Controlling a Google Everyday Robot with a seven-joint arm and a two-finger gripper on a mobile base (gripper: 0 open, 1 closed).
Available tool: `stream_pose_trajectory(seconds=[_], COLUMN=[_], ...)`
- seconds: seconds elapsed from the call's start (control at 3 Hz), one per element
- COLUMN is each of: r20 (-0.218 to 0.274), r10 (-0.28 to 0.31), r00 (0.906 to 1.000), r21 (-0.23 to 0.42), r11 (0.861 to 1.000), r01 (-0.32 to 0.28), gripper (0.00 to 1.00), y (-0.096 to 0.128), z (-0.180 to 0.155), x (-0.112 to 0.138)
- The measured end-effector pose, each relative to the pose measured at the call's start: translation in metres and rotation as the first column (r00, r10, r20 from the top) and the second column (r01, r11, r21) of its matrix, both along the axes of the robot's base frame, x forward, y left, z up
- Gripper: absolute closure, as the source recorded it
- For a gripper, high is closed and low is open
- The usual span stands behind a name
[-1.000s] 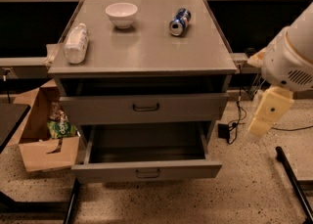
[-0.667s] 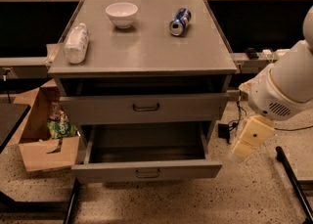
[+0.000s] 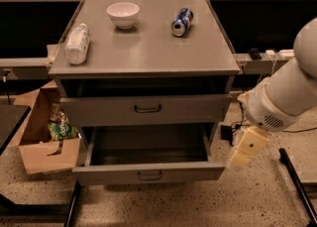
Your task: Close middle drawer
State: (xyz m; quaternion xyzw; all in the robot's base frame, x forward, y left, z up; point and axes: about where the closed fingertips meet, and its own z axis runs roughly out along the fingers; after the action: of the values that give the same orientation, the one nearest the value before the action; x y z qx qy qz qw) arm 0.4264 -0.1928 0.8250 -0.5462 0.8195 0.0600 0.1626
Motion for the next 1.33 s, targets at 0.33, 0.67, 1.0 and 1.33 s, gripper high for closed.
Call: stream_pose_trajectory(seconds=[0.33,0.67,1.0,1.33], r20=[-0.058,-0.117,-0.183,-0.195], r10=[-0.012,-0.023,-0.047,-0.050], r00=[0.9983,0.9928,0.9821,0.9795], r21=[0.012,0.038,0.061,0.068], r11=[1.000,0.999,0.996,0.996], r01=[0.013,0.027,0.059,0.065], gripper=[0.00,0.15,0.39,0.62], y=[0.004,0.012,0.018,0.019], z=[-0.063,-0.123,-0.181,-0.192], x=[0.002,0.001,-0.002,-0.002])
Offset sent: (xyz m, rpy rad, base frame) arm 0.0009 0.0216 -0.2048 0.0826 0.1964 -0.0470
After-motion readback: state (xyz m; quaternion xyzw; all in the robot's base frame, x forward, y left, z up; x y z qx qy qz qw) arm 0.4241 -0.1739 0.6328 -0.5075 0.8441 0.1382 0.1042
